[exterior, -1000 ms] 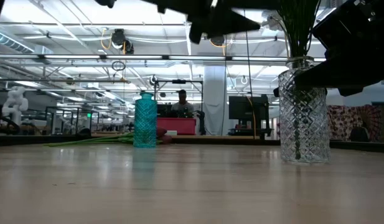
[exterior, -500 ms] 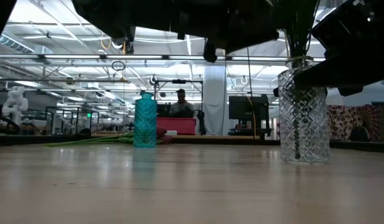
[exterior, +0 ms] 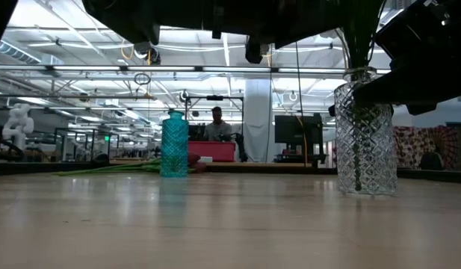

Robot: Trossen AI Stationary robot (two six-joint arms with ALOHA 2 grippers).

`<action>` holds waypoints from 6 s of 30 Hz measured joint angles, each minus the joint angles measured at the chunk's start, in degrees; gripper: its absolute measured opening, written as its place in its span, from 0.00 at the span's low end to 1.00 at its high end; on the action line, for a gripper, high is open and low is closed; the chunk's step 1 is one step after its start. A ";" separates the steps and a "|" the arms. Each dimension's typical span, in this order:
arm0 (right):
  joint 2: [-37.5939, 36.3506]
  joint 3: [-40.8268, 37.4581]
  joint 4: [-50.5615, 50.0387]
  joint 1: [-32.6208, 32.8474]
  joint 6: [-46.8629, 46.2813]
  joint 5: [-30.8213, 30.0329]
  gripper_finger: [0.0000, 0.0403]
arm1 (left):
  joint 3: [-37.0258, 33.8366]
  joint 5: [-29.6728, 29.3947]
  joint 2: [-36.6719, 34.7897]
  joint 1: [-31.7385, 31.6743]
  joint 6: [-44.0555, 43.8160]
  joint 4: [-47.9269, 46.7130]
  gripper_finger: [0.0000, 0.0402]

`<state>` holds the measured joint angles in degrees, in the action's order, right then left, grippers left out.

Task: Sort flowers into vase by color
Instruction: Adjust the white flowers into the transparent vase, then put the red tulip into the blue vase

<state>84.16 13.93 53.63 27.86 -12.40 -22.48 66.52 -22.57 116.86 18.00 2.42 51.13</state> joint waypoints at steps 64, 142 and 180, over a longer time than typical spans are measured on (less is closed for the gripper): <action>-0.04 0.04 -0.38 0.00 1.42 0.07 0.61 | 0.07 -1.20 -2.05 0.52 -0.91 -3.58 0.03; -16.80 2.03 -25.95 -6.72 -1.18 5.37 0.61 | 0.02 -18.49 -16.63 4.43 -11.16 -51.58 0.70; -20.17 2.05 -34.79 -2.25 -4.41 -2.42 0.98 | 0.02 -18.68 -16.63 4.48 -10.98 -51.62 0.70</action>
<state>63.99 15.99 18.83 25.61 -16.81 -24.90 66.54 -41.25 100.22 22.48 -8.57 -0.49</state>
